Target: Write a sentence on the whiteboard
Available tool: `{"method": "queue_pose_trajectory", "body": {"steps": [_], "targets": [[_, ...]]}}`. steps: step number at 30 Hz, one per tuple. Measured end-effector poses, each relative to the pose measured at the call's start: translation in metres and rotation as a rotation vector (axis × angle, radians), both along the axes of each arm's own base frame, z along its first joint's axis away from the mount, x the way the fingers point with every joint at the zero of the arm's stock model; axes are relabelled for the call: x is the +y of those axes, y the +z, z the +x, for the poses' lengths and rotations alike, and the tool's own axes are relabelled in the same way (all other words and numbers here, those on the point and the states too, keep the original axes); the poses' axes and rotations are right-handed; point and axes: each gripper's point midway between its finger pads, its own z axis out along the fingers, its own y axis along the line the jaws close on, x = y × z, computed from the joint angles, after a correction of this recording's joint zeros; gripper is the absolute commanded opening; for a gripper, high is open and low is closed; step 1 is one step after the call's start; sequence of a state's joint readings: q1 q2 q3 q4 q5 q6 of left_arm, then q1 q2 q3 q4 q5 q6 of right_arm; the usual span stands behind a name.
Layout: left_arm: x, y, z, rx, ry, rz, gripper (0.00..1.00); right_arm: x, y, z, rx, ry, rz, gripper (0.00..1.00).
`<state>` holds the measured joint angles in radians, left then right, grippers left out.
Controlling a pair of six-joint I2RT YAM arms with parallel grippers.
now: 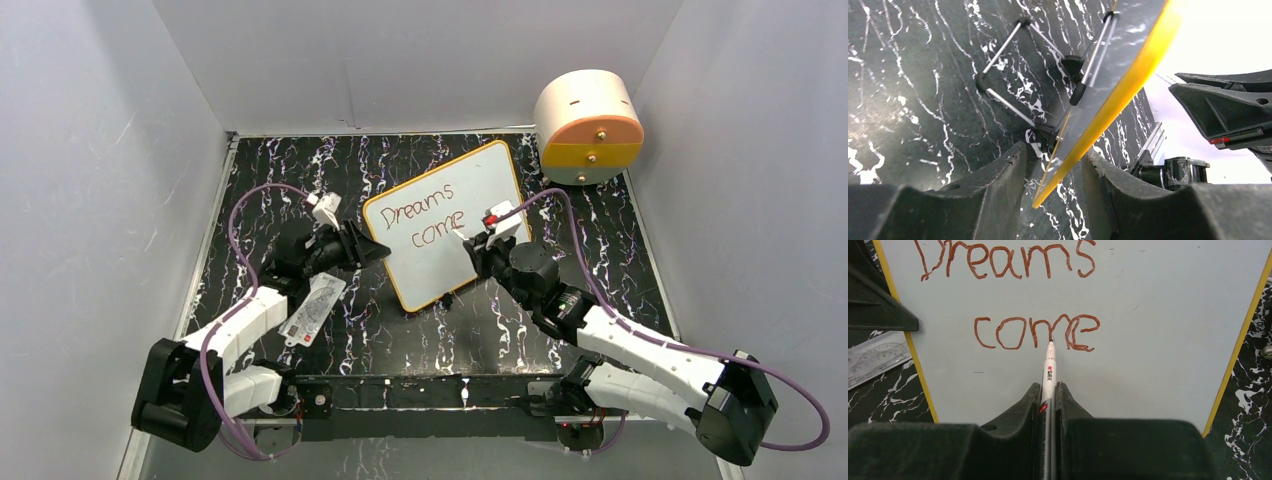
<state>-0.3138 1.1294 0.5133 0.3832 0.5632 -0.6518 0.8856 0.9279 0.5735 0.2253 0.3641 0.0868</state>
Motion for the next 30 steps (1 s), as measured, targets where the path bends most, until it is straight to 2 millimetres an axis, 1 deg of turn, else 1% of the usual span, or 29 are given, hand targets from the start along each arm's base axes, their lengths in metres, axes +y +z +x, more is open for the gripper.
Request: {"method": "queue_pose_trajectory", "body": {"steps": [2,6,8,9,13,19,22,25,30], "targets": [[-0.006,0.0,0.0,-0.014,-0.004,-0.016,0.36,0.001,0.0,-0.001,0.003,0.004,0.004,0.0],[-0.012,-0.005,-0.001,-0.025,-0.009,-0.033,0.1,0.004,0.0,-0.004,0.007,0.013,0.009,0.0],[-0.014,-0.005,0.0,-0.042,-0.019,-0.031,0.02,0.006,-0.001,-0.005,0.008,0.018,0.009,0.0],[-0.015,-0.004,0.001,-0.061,-0.025,-0.028,0.0,0.006,-0.001,-0.006,0.008,0.021,0.009,0.0],[-0.02,0.002,0.002,-0.133,-0.07,-0.019,0.0,0.008,-0.008,-0.01,0.017,0.032,-0.004,0.0],[-0.025,-0.003,0.009,-0.186,-0.122,0.025,0.0,0.014,-0.01,-0.016,0.019,0.052,-0.012,0.0],[-0.025,-0.003,0.009,-0.2,-0.137,0.036,0.0,0.02,-0.013,-0.023,0.018,0.067,-0.022,0.0],[-0.024,-0.004,0.008,-0.207,-0.142,0.044,0.0,0.025,-0.019,-0.032,0.016,0.085,-0.045,0.0],[-0.024,-0.004,0.006,-0.212,-0.146,0.051,0.0,0.029,-0.026,-0.042,0.007,0.091,-0.094,0.0]]}}
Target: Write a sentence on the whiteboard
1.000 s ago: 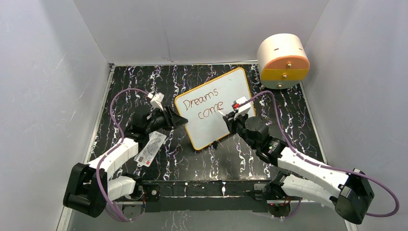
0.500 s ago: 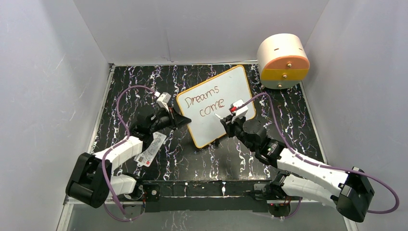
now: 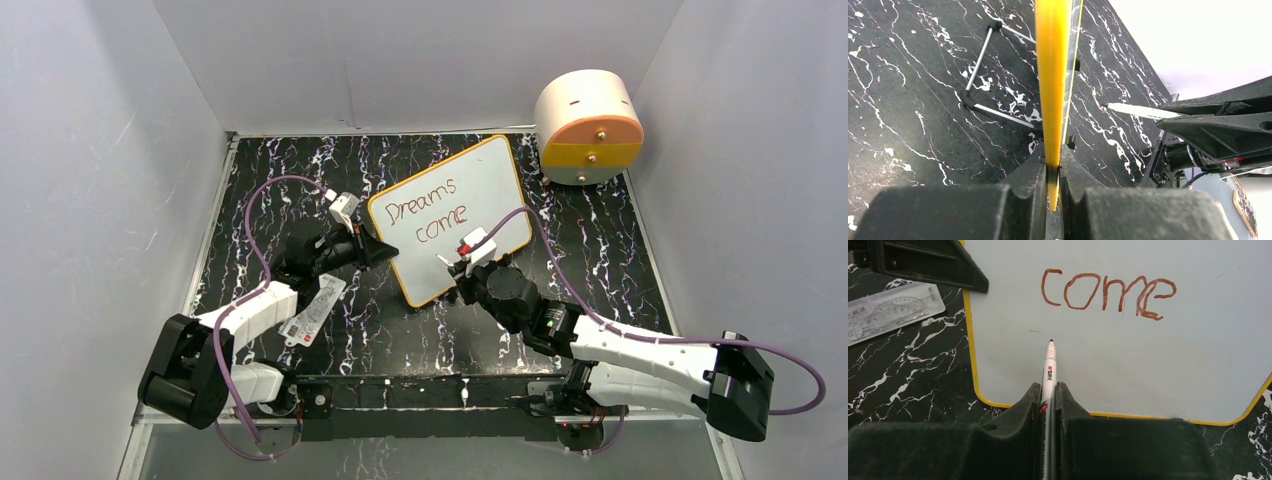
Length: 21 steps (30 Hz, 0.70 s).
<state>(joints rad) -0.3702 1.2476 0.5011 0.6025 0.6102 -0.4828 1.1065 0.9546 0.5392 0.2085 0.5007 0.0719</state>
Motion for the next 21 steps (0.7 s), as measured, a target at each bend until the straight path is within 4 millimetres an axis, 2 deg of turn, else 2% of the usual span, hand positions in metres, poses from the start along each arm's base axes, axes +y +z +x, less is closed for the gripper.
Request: {"method": "queue_pose_trajectory", "body": {"steps": [21], "targets": [[-0.002,-0.003,-0.003,-0.001,-0.011,0.013,0.0,-0.002,-0.017,-0.001,-0.009,-0.032,-0.094,0.0]]}}
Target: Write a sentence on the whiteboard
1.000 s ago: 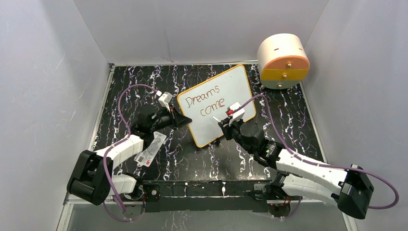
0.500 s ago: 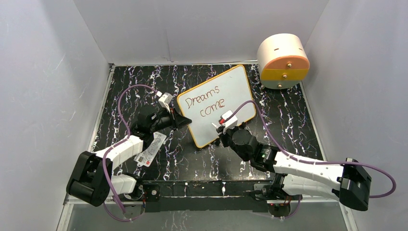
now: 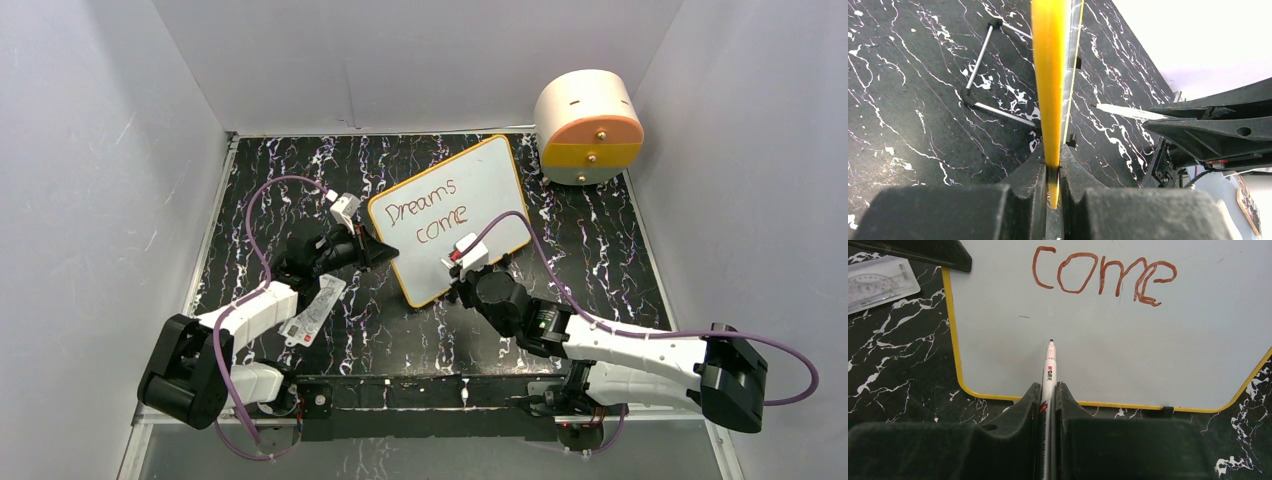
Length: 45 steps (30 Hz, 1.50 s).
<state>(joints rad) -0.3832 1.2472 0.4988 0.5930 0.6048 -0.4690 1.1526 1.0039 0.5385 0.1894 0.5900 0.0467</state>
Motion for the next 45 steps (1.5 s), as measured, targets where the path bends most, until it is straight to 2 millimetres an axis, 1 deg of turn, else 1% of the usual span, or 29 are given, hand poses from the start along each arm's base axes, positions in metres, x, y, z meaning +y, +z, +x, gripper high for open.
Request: {"method": "queue_pose_trajectory", "body": {"steps": [6,15,19,41,45], "targets": [[-0.001,0.0,-0.001,-0.001,-0.002,0.006,0.0,0.002,-0.007,0.0,0.004,-0.003,-0.022,0.0],[-0.001,-0.001,-0.002,0.0,0.0,0.015,0.0,0.01,-0.006,0.003,-0.007,-0.003,-0.003,0.0],[-0.001,0.0,-0.002,0.0,0.003,0.017,0.0,0.012,-0.01,0.005,-0.006,-0.005,-0.011,0.0],[0.0,-0.001,-0.003,0.005,0.014,0.027,0.0,0.016,-0.022,0.007,-0.001,-0.006,-0.023,0.0],[0.0,0.0,-0.002,0.006,0.014,0.028,0.0,0.015,-0.021,0.008,-0.005,-0.014,-0.024,0.0]]}}
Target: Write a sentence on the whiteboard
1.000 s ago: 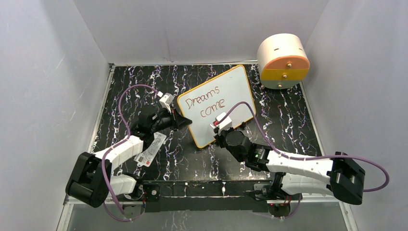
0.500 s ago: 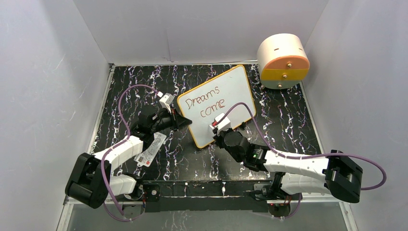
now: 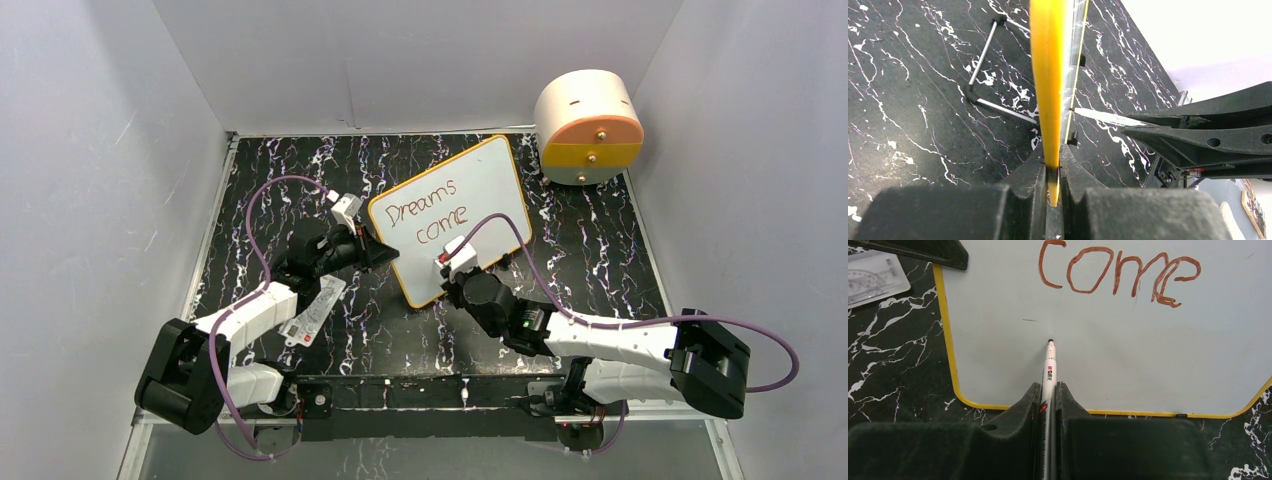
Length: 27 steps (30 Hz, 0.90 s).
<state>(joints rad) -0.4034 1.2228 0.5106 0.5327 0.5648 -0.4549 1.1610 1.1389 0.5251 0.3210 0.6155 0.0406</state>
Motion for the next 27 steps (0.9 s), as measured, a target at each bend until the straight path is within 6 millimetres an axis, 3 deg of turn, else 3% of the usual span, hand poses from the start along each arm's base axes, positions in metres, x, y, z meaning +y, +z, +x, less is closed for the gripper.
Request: {"method": "queue_pose_trajectory", "body": {"steps": [14,27], "targets": [[0.0,-0.001,0.0,0.005,0.004,0.005,0.0,-0.012,0.002,0.012,-0.018,-0.066,-0.007,0.0],[-0.001,0.0,0.0,0.003,0.0,0.005,0.0,-0.013,0.02,0.007,-0.037,-0.014,0.052,0.0]]}}
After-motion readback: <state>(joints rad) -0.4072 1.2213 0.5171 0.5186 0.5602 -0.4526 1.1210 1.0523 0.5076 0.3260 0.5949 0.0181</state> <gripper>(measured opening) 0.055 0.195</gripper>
